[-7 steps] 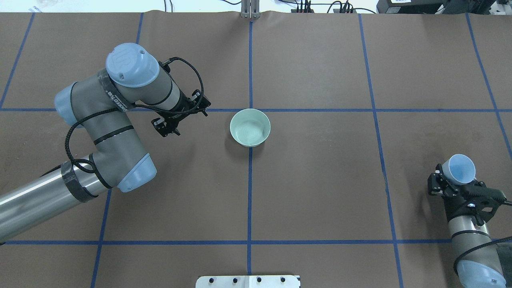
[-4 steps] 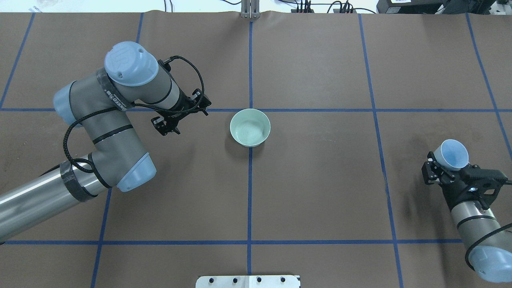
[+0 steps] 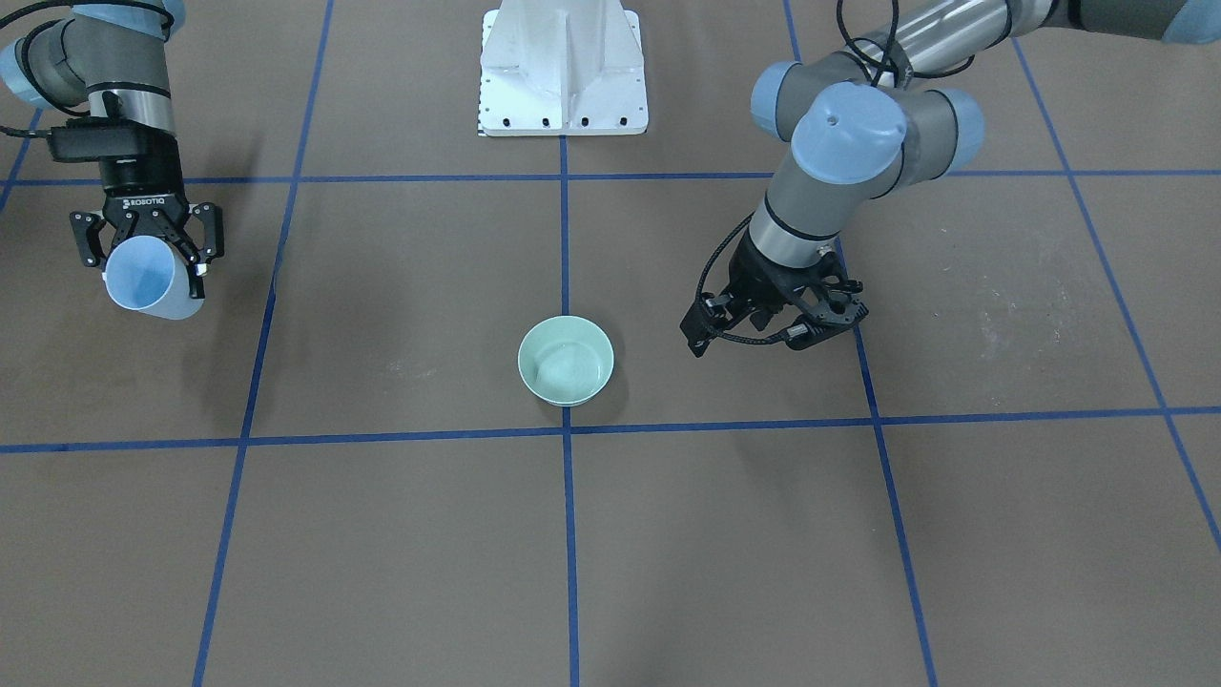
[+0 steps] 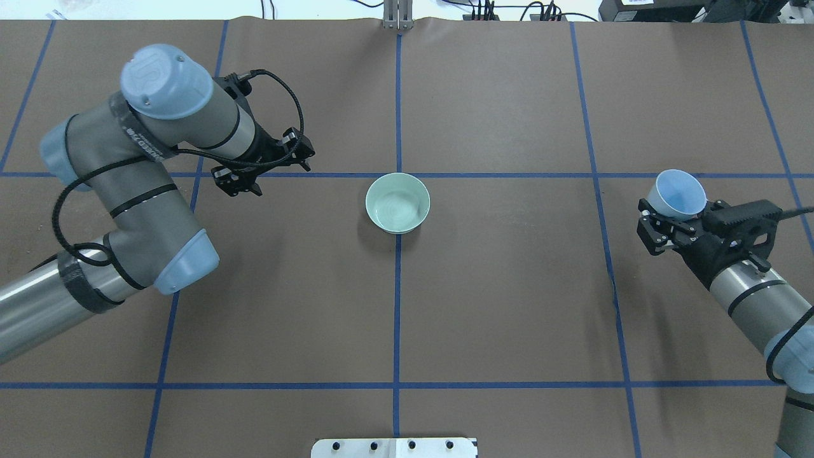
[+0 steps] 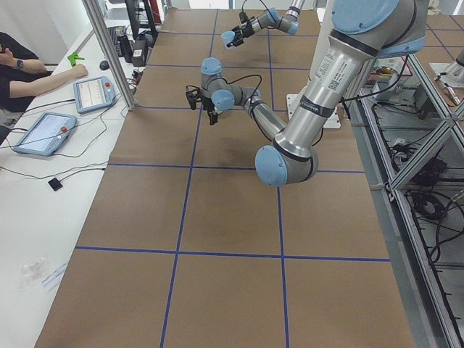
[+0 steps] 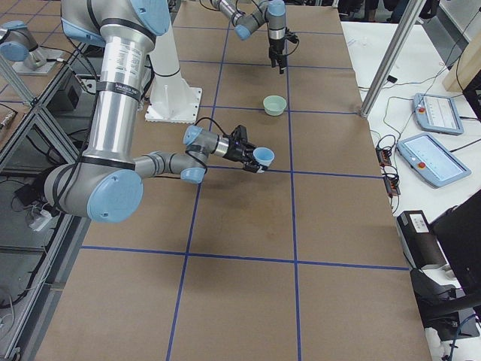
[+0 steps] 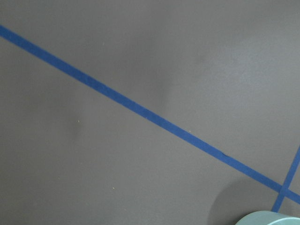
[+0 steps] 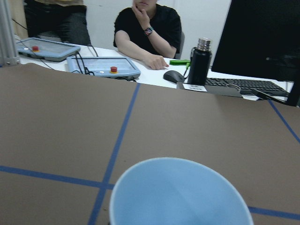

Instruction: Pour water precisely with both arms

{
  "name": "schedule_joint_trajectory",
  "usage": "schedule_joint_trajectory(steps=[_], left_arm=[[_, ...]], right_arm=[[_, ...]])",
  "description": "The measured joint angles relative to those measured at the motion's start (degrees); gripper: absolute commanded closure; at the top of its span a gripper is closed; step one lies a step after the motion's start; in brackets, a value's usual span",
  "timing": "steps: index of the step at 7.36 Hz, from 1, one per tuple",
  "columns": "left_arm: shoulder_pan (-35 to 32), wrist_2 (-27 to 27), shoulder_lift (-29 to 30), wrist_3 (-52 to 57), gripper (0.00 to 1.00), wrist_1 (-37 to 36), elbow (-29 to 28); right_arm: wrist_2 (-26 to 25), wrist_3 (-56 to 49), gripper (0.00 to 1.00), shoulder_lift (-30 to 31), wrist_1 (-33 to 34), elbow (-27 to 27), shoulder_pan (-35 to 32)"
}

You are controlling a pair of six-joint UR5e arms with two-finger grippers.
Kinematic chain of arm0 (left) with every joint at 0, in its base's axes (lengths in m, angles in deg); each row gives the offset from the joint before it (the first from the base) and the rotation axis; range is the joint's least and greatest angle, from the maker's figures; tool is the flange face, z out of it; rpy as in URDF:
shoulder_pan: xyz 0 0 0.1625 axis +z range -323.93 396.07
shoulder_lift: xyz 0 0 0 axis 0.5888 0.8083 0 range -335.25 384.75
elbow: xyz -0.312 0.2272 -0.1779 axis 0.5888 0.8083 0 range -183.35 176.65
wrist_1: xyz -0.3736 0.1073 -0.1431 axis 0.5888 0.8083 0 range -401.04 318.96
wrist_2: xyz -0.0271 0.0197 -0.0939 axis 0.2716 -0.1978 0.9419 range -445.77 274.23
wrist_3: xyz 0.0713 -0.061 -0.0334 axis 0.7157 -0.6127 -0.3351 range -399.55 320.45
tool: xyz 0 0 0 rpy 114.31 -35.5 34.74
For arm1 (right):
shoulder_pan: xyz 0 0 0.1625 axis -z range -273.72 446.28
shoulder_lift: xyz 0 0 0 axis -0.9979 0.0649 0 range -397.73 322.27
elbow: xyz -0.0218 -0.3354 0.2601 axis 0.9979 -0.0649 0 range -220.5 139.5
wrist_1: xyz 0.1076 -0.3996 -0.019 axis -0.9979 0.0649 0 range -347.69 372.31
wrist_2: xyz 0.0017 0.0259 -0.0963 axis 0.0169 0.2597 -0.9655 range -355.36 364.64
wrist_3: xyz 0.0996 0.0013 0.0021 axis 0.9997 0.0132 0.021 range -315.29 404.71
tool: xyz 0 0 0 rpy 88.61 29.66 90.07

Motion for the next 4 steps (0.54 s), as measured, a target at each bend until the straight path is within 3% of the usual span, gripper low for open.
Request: schedule_joint_trajectory(steps=[2, 4], left_arm=[[-4.97, 1.93, -6.61, 13.64, 0.0, -0.16, 3.71], [-12.4, 6.21, -12.57, 28.45, 0.0, -0.22, 4.89]], right_arm=[[10.05, -6.44, 1.0, -6.69, -0.55, 0.13, -4.06], [20.28, -7.7, 1.0, -15.27, 7.45, 0.45, -6.16]])
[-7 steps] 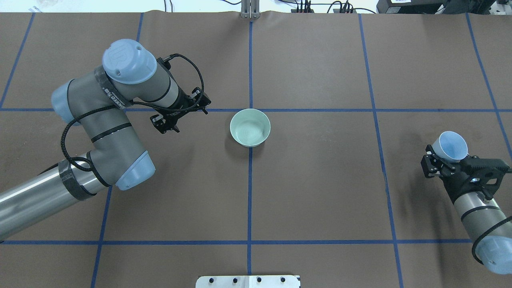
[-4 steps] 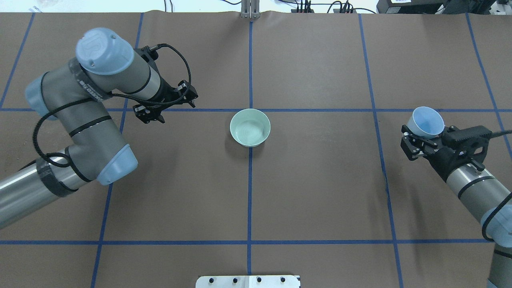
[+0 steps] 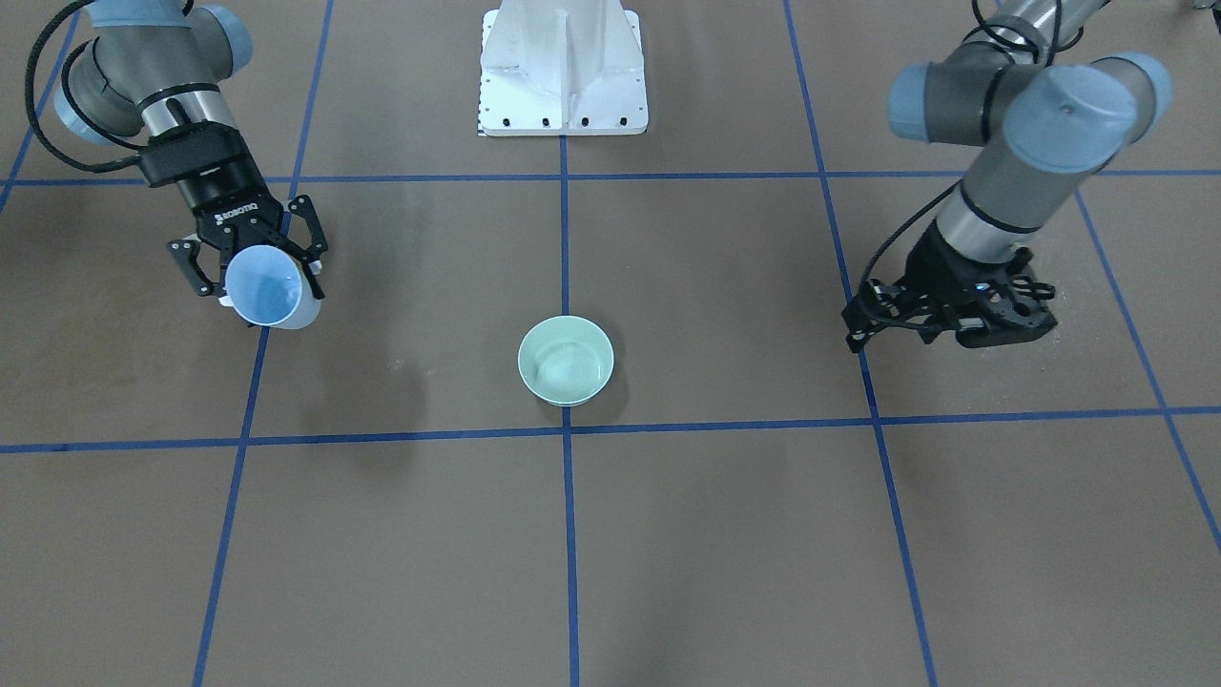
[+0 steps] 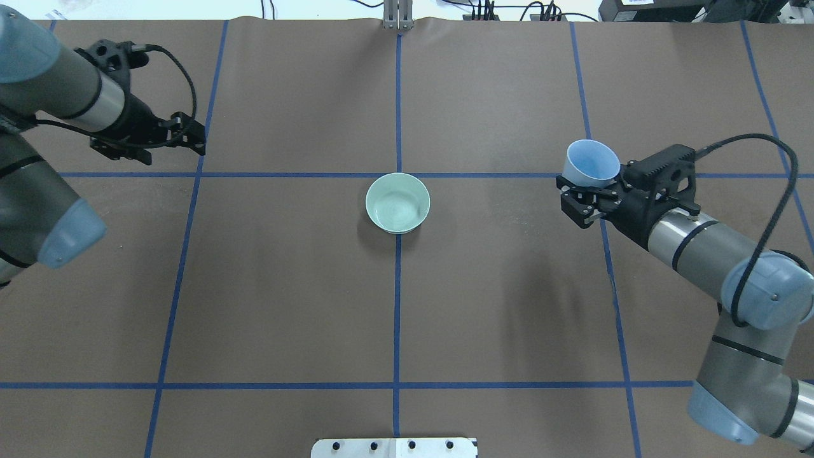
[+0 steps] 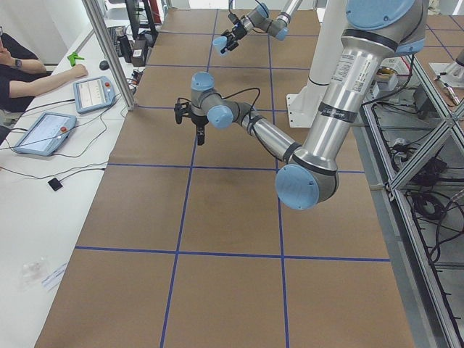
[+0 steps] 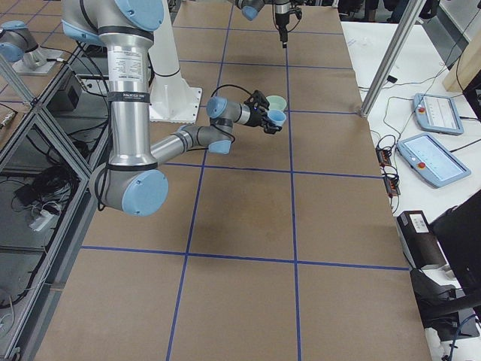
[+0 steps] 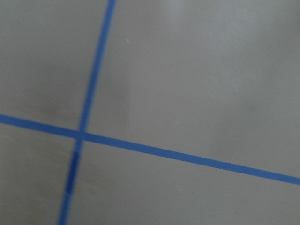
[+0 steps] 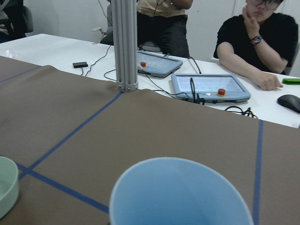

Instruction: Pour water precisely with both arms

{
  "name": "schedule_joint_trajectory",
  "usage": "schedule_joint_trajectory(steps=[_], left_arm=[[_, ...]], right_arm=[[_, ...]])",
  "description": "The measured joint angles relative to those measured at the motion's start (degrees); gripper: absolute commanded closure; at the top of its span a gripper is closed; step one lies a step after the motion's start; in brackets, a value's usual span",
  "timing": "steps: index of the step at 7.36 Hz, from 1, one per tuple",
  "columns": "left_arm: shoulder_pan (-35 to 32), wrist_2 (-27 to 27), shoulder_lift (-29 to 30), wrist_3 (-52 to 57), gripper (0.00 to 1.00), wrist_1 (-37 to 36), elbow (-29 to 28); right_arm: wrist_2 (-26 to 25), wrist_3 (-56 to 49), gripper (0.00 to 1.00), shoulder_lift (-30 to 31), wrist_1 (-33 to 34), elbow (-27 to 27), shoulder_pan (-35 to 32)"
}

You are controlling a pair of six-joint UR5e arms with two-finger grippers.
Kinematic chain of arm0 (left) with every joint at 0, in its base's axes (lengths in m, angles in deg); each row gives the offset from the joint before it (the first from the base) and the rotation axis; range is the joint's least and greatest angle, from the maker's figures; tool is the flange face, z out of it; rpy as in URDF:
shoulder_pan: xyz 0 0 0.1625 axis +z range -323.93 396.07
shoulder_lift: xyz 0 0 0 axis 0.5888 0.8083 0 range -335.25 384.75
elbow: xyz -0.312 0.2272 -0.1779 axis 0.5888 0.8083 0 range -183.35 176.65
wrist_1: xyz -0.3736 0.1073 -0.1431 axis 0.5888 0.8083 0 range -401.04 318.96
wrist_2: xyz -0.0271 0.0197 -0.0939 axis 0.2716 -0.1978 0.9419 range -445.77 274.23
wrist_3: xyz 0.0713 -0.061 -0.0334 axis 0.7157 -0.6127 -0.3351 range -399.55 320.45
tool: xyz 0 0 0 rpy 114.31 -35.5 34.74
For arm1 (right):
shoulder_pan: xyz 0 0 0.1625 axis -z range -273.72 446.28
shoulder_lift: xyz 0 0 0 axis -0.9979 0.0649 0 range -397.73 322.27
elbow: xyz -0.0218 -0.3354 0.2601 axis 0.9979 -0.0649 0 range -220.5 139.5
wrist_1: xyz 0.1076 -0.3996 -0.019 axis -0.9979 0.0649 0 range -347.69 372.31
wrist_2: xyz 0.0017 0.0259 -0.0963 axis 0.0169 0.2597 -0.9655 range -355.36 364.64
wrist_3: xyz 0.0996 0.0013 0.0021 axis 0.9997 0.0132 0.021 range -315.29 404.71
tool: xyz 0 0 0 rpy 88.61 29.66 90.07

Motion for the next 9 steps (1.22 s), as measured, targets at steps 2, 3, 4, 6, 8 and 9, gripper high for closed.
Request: schedule_joint_trajectory(steps=[2, 3, 4, 6, 8, 9], left_arm=[[-5.88, 2.28, -3.0, 10.15, 0.0, -0.18, -0.44], [-7.09, 2.57, -3.49, 12.14, 0.0, -0.22, -1.18], [-7.51, 2.66, -3.67, 12.9, 0.0, -0.22, -1.9], [-7.64, 2.69, -3.75, 13.26, 0.0, -0.15, -2.86], [-7.66, 2.64, -3.73, 13.3, 0.0, -0.03, -3.6], [-7.65, 2.63, -3.64, 13.29, 0.0, 0.0, -3.93]], right_arm=[[5.1, -3.41, 1.0, -10.48, 11.66, -1.22, 0.86], [5.36, -5.35, 1.0, -15.79, 15.69, -2.98, 1.79], [5.0, -6.16, 1.0, -18.75, 17.37, -4.08, 2.39], [4.73, -6.69, 1.0, -21.32, 18.02, -5.16, 2.9], [4.69, -6.58, 1.0, -22.76, 18.07, -5.76, 3.07], [4.65, -6.55, 1.0, -22.99, 18.08, -5.8, 3.21]])
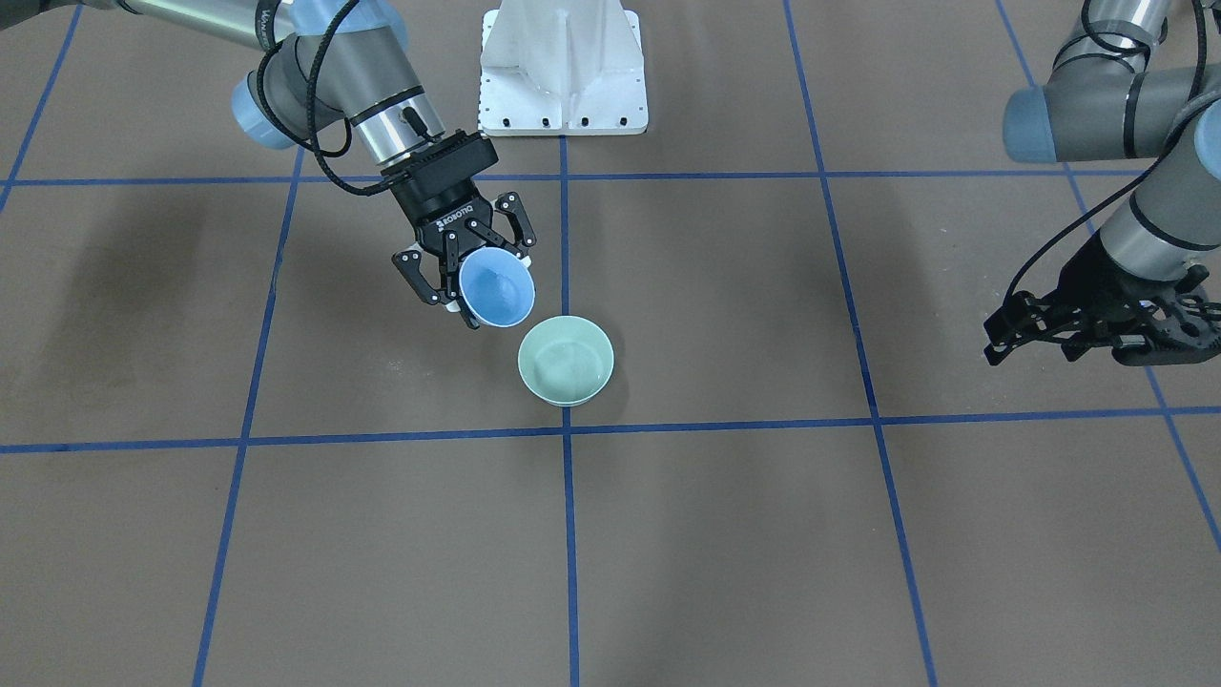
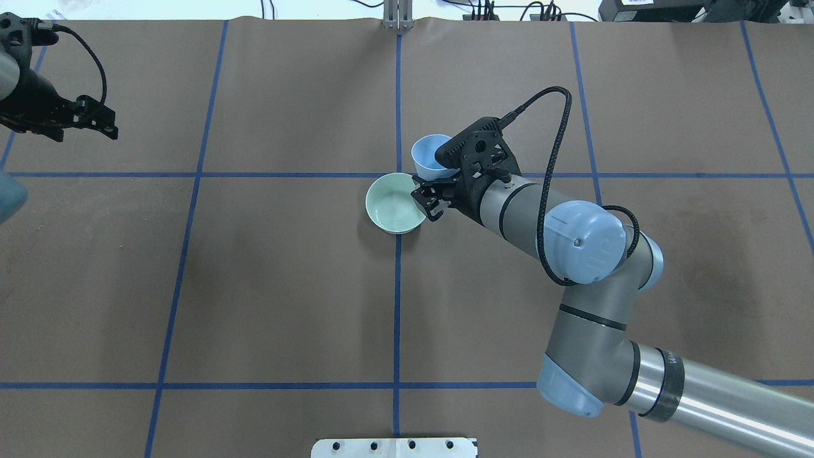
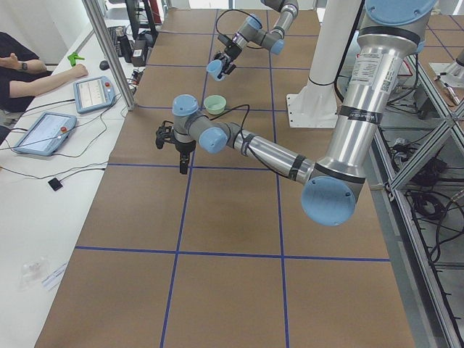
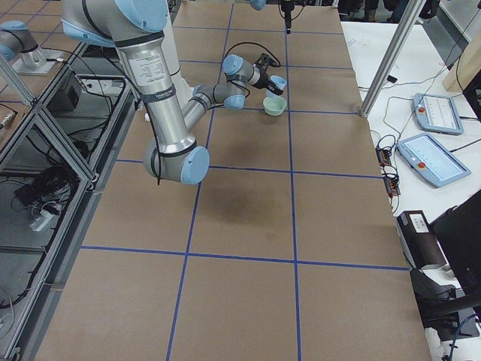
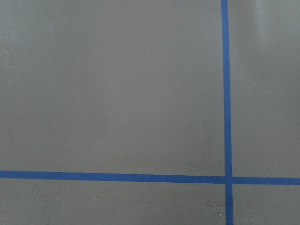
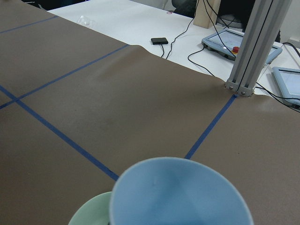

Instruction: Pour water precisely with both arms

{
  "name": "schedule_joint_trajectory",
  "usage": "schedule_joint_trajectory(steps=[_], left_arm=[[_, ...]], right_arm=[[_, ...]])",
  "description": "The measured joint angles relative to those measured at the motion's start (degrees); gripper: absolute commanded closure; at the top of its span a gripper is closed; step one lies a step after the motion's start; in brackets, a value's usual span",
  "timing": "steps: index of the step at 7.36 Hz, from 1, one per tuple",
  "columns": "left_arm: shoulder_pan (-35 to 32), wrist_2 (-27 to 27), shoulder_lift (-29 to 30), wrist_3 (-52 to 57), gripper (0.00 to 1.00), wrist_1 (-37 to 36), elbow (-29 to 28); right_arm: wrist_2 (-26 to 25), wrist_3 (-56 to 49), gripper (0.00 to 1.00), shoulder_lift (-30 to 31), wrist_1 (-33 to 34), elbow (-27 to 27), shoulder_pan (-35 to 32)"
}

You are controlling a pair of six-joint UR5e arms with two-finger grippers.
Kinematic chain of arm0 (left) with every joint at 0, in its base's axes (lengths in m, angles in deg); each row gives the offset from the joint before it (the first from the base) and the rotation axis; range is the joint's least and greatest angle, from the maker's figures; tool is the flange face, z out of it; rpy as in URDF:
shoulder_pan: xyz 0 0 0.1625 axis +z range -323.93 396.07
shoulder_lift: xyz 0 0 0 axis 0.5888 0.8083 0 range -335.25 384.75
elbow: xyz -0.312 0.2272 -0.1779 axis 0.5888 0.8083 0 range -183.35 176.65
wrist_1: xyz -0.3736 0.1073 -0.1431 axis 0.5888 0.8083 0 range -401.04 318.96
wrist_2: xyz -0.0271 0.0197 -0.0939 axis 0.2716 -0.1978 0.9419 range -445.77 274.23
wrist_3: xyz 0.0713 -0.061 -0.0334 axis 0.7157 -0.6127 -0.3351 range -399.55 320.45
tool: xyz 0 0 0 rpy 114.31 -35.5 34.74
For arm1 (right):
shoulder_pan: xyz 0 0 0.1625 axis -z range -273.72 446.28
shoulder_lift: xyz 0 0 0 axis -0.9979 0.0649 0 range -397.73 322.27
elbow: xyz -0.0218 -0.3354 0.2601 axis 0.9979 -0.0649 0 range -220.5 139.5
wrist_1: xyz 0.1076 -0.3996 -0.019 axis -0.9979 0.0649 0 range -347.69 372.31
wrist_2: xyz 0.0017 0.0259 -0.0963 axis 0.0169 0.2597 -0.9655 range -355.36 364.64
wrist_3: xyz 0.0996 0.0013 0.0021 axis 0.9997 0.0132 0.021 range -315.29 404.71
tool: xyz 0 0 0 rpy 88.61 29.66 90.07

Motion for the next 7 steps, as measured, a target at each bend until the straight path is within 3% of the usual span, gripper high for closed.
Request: schedule_joint_trajectory(steps=[4, 7], left_arm=[[0.07, -0.09, 0.08, -0.22, 0.0, 0.23, -0.39], [0.15, -0.09, 0.21, -0.4, 0.0, 0.55, -1.06]], right_arm=[[1.26, 0.02, 1.0, -0.11, 1.2, -0.8, 0.84], [7.67, -0.09, 1.0, -0.63, 7.19, -1.66, 1.14]])
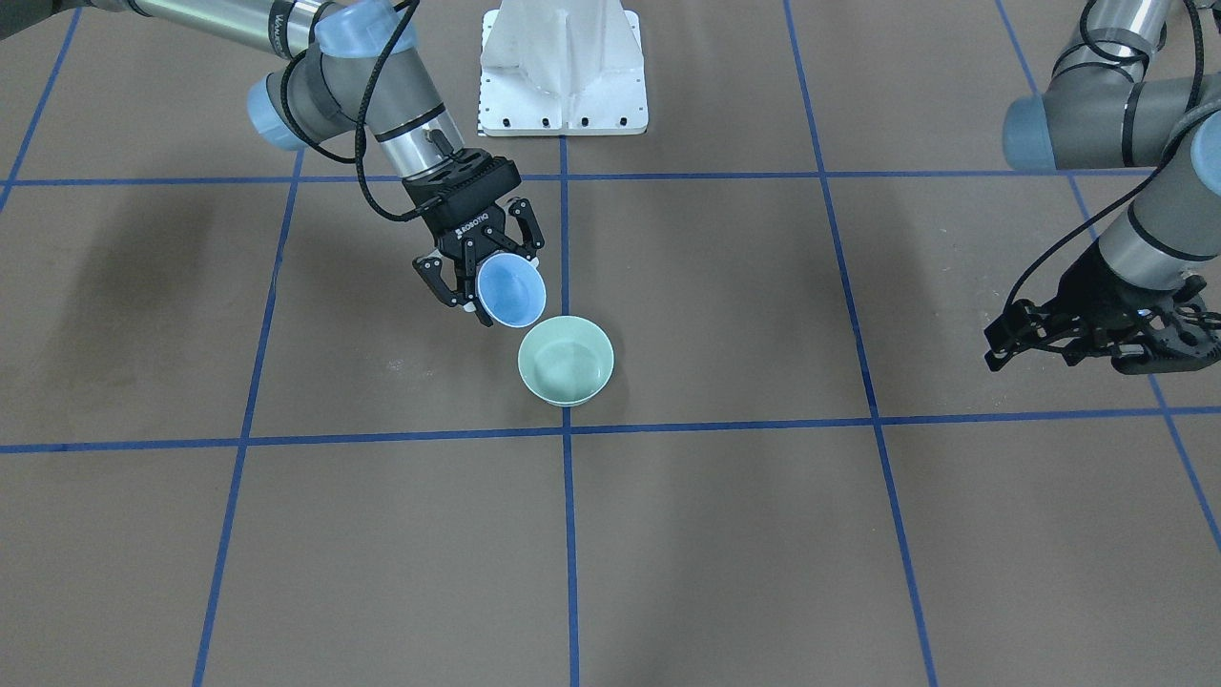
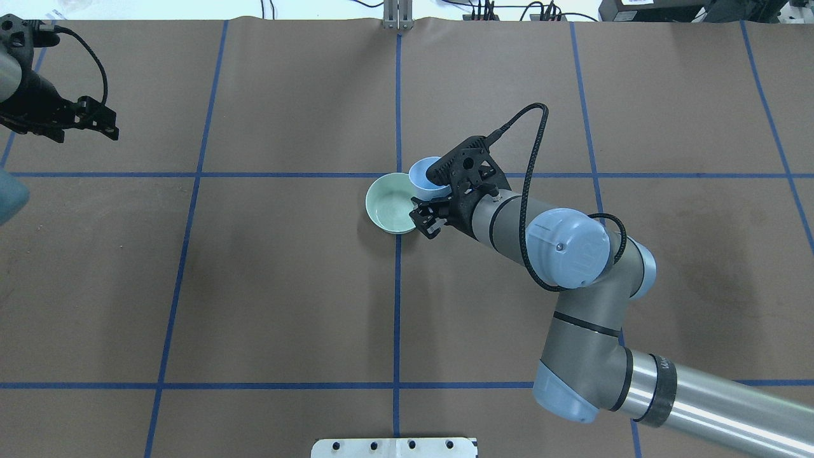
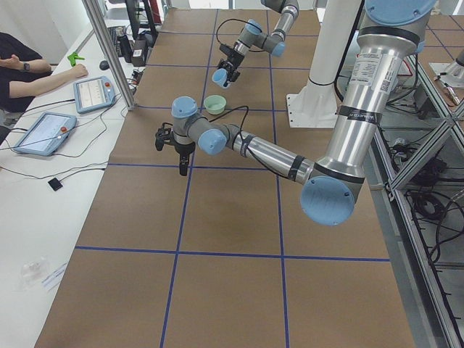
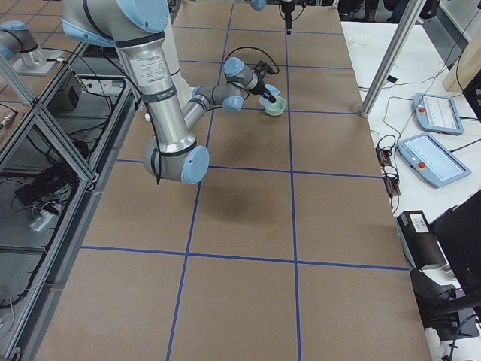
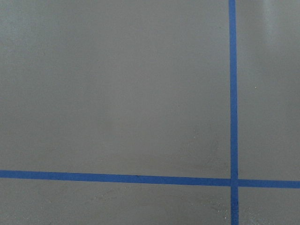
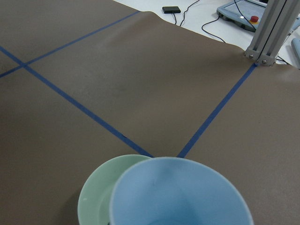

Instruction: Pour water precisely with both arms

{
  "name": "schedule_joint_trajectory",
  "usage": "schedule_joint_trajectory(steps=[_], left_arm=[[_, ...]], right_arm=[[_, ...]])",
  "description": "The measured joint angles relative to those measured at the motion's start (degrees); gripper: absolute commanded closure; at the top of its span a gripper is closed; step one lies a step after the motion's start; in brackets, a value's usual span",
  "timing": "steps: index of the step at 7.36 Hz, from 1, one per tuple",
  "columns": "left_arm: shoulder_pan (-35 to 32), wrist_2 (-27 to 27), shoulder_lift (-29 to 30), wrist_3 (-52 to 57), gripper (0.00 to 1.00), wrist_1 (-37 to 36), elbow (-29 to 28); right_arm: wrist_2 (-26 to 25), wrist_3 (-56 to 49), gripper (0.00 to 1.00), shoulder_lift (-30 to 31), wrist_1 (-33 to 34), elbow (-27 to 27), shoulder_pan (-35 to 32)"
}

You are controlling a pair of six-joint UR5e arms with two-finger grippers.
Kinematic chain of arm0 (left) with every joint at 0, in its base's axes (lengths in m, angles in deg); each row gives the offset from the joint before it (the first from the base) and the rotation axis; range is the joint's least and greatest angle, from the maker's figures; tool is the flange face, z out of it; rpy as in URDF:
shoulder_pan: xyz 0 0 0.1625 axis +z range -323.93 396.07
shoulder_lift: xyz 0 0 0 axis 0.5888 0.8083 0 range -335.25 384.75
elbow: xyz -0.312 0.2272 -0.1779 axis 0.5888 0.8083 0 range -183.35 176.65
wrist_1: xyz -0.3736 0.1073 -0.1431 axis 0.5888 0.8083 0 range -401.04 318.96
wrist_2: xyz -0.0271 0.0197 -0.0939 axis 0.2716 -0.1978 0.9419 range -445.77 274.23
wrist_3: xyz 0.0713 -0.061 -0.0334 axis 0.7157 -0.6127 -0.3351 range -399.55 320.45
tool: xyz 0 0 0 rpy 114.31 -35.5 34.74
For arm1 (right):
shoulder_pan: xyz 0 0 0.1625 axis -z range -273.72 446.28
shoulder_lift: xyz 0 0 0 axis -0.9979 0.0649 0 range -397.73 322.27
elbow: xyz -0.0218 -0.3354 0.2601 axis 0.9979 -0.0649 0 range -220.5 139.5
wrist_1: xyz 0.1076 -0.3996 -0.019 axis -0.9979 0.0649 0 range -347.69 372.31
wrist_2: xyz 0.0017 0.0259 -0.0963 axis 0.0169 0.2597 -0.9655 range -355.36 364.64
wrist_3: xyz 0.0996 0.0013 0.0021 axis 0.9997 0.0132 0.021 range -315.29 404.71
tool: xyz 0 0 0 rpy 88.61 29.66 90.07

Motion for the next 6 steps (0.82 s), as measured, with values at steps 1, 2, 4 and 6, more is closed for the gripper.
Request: schedule_joint_trajectory(steps=[1, 2, 4, 6], left_arm=[[0.01, 0.0, 0.05, -0.01, 0.0, 0.05, -0.22], [0.01, 0.02, 0.08, -0.04, 0.0, 0.08, -0.34], [-0.03, 0.1, 0.03, -0.15, 0.0, 0.12, -0.4], [-0.05, 0.16, -0.16, -0.15, 0.0, 0.1, -0.41]], right_arm=[[1.96, -0.05, 1.0, -1.14, 4.03, -0.03, 0.03], [3.38, -0.16, 1.0, -2.51, 8.41, -0.04, 0.03], [6.31, -0.46, 1.0, -4.21, 14.72, -0.07, 0.03], [8.42, -0.57, 1.0, -6.05, 19.58, -0.18, 0.02]])
